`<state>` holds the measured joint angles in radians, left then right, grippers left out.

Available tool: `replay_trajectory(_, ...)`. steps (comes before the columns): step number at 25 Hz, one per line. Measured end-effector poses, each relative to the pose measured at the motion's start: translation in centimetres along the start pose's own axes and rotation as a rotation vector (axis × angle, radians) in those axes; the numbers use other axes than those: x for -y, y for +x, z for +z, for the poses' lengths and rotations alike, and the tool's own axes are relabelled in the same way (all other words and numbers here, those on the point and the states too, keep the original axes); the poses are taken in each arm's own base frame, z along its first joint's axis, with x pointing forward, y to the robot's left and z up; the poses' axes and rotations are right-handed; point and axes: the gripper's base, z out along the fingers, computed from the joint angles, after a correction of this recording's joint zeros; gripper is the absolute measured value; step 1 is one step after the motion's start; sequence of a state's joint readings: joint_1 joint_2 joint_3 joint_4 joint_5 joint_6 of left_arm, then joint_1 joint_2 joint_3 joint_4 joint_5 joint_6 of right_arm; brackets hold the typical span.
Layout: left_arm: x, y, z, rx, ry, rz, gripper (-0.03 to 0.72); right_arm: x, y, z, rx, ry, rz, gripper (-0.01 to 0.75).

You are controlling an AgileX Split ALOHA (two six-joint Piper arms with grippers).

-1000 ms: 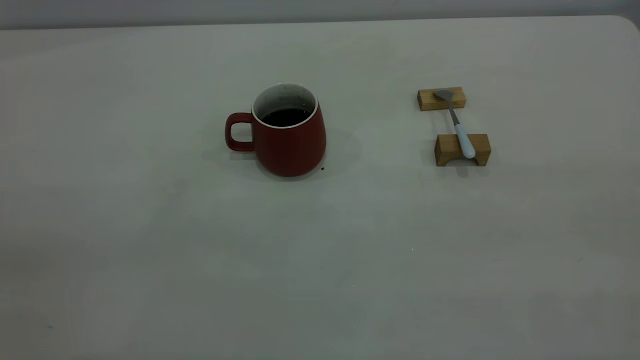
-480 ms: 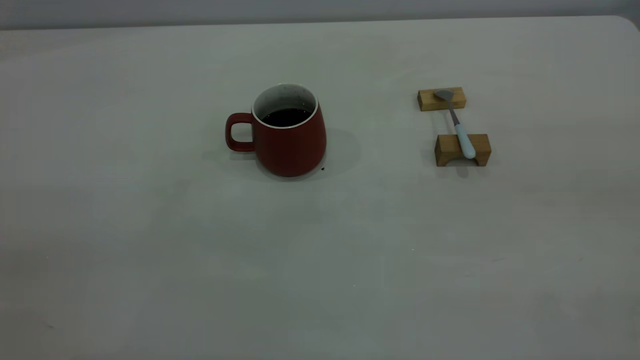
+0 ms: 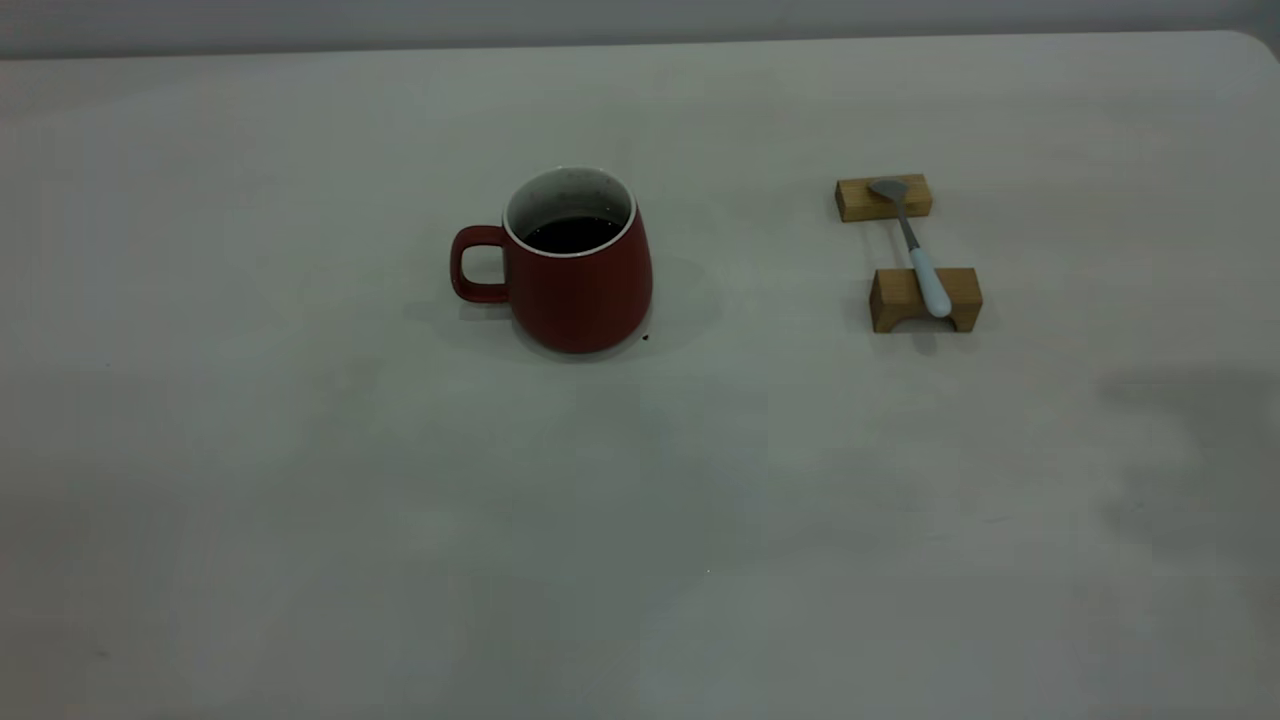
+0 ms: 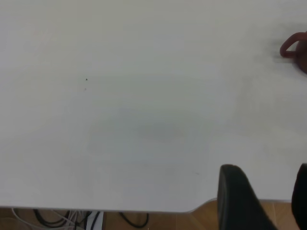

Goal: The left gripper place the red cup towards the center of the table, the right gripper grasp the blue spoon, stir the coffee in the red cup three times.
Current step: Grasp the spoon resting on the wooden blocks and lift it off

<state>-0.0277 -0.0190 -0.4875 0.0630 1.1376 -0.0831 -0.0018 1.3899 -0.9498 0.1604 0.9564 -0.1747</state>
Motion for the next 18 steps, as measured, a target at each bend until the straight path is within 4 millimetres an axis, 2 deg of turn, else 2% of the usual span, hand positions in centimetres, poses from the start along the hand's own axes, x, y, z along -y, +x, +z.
replay_trajectory(4,0.0,0.0,0.0,0.000,0.000,0.000,0.353,-1.3,-2.9,5.4,-0.057,-0.017,-0.050,0.725)
replay_trajectory(10,0.0,0.0,0.0,0.000,0.000,0.000,0.353,-4.0,-4.7,13.1,-0.123,-0.046,-0.090,0.729)
replay_trajectory(18,0.0,0.0,0.0,0.000,0.000,0.000,0.353,-7.2,-6.5,20.6,-0.219,-0.060,-0.120,0.729)
